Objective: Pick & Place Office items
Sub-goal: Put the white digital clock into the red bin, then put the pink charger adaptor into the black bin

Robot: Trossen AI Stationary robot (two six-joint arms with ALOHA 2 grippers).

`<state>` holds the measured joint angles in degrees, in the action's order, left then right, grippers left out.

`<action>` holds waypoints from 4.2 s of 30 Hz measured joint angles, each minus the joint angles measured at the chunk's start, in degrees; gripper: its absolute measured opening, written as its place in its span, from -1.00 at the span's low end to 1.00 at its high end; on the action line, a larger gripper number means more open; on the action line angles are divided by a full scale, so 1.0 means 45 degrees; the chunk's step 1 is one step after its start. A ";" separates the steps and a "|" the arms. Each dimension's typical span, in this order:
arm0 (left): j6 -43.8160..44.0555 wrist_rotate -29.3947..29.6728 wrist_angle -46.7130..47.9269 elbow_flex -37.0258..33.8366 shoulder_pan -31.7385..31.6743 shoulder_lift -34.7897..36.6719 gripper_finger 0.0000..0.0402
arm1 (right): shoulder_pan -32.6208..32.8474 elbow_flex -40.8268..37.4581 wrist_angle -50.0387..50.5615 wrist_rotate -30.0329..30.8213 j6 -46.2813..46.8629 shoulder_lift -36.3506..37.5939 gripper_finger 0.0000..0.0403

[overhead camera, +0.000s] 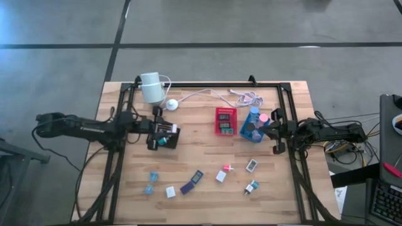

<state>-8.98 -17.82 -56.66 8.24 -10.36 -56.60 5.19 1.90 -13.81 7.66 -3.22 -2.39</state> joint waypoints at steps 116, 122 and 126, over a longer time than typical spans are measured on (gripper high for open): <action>0.1095 0.2510 0.7917 0.0172 -0.0507 0.6866 -0.98 | 0.0005 -0.0071 -0.0048 -0.0005 -0.0325 -0.0102 -0.96; 0.0360 0.2633 0.8115 -0.0635 -0.0621 0.7738 -0.97 | 0.0005 -0.0091 -0.0042 -0.0004 -0.0423 -0.0102 -0.96; 0.0174 0.2633 0.8117 -0.0997 -0.0762 0.7863 -0.98 | 0.0000 -0.0095 -0.0043 -0.0003 -0.0426 -0.0102 -0.96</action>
<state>-8.19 -5.98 -20.13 3.76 -13.79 -21.21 5.19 1.48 -14.00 7.65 -5.14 -2.85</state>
